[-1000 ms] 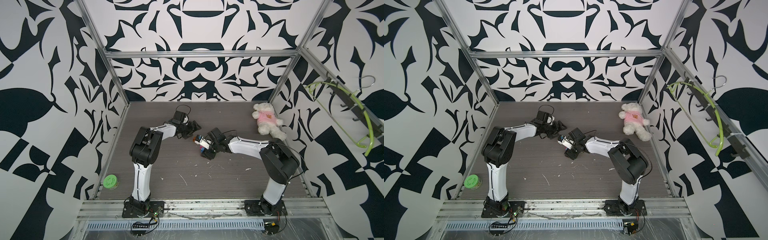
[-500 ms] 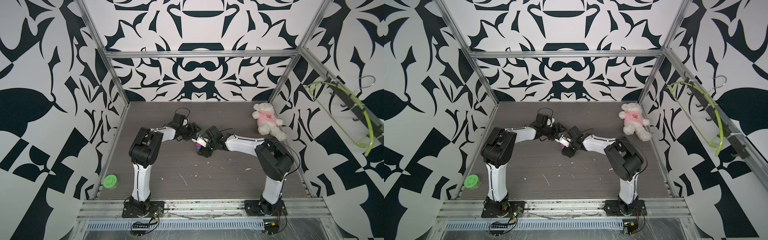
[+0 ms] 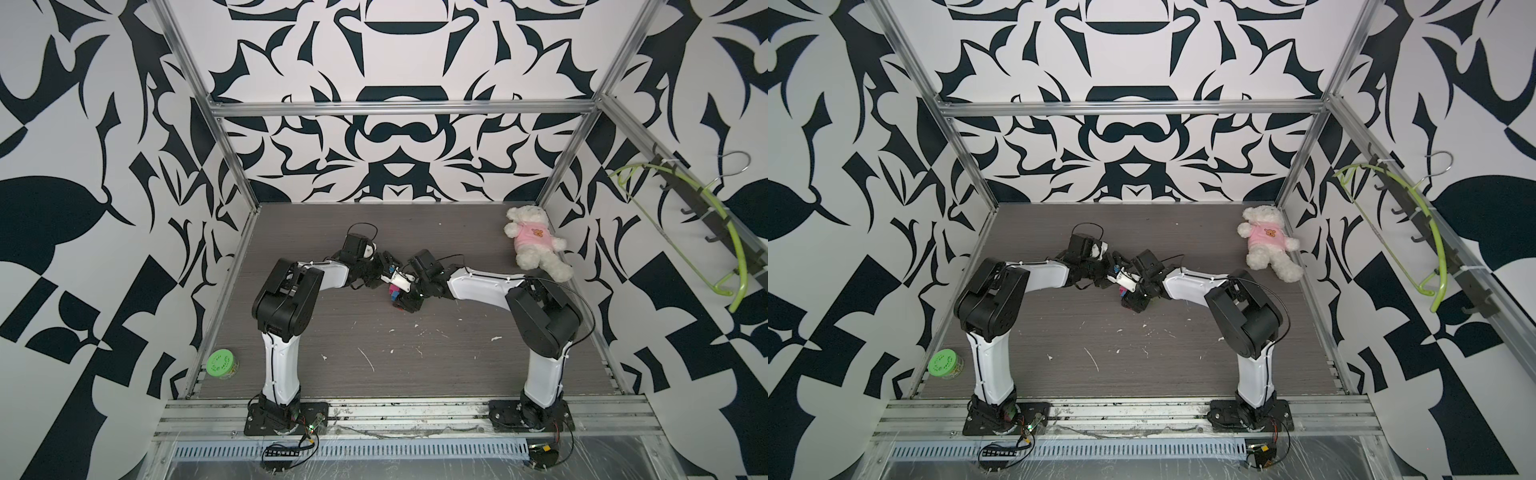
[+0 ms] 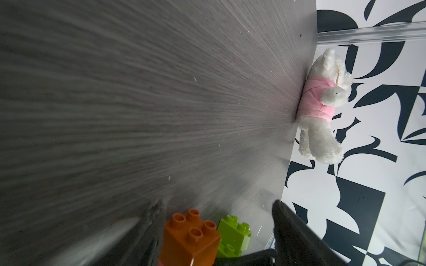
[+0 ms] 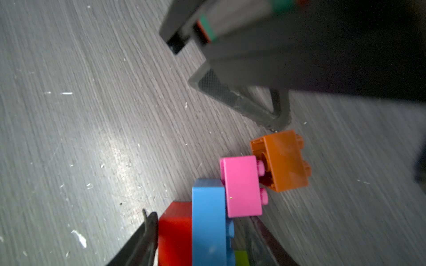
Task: Assemble the letter v with lego
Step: Adjust the lego brick at the center of the board.
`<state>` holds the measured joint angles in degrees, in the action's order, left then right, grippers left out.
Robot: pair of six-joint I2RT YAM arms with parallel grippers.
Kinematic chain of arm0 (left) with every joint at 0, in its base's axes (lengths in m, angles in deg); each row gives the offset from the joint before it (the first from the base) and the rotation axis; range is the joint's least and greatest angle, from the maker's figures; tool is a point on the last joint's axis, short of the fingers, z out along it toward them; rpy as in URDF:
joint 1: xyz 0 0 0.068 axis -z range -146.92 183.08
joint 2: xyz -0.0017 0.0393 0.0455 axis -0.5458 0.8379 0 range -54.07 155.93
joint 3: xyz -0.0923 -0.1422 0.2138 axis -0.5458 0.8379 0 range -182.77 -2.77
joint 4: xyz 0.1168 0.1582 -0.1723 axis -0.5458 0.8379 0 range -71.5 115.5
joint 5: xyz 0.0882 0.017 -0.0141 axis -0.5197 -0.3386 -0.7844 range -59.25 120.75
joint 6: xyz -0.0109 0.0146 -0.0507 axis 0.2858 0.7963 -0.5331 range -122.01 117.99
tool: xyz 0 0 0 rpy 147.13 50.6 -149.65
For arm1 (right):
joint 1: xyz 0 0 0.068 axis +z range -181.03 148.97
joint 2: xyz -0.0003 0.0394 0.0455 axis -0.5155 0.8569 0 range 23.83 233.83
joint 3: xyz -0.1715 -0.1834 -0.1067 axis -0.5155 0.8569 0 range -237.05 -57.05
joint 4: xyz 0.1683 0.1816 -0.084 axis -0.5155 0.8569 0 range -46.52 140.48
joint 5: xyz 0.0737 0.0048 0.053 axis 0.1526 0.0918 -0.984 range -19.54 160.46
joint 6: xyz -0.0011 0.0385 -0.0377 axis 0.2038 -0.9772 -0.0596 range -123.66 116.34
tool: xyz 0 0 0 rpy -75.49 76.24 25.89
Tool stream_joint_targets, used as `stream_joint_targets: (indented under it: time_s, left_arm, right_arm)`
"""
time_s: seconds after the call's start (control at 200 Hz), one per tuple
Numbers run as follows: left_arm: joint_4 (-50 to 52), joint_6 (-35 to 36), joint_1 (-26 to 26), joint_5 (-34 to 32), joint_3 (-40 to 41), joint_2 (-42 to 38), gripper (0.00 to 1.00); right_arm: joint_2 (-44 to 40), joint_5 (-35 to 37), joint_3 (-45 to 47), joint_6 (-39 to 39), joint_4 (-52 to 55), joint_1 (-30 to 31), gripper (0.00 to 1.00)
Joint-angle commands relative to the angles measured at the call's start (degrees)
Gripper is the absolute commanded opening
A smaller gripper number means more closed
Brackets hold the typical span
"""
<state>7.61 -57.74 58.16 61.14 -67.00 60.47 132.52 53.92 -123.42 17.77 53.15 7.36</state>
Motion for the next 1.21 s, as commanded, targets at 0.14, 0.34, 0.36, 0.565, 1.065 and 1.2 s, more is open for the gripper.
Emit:
stream_joint_targets:
  time_s: [0.14, 0.34, 0.36, 0.565, 1.065, 1.2]
  left_arm:
    - [8.1, 3.4, -2.3, -3.3, 2.4, -4.9, 0.84]
    - [14.1, 7.6, -6.0, -4.8, 2.6, -9.9, 0.91]
    - [14.6, 8.1, -6.4, -4.9, 2.7, -10.4, 0.91]
    - [17.0, 10.7, -9.1, -5.5, 4.1, -13.9, 0.92]
    - [16.0, 12.0, -12.8, -3.8, 7.7, -15.0, 0.92]
    - [15.9, 12.2, -13.1, -3.7, 7.5, -14.9, 0.92]
  right_arm:
    - [-2.7, 0.6, -3.8, 4.4, 7.2, -1.7, 0.63]
    - [-2.7, -1.2, -8.0, 7.0, 11.1, -2.1, 0.66]
    - [-2.4, -1.7, -8.6, 7.2, 11.4, -2.2, 0.66]
    - [3.1, -4.5, -16.8, 11.8, 16.1, -3.6, 0.68]
    - [9.3, -8.3, -24.2, 21.7, 20.6, -5.6, 0.73]
    - [10.7, -8.0, -25.3, 21.6, 20.6, -5.6, 0.73]
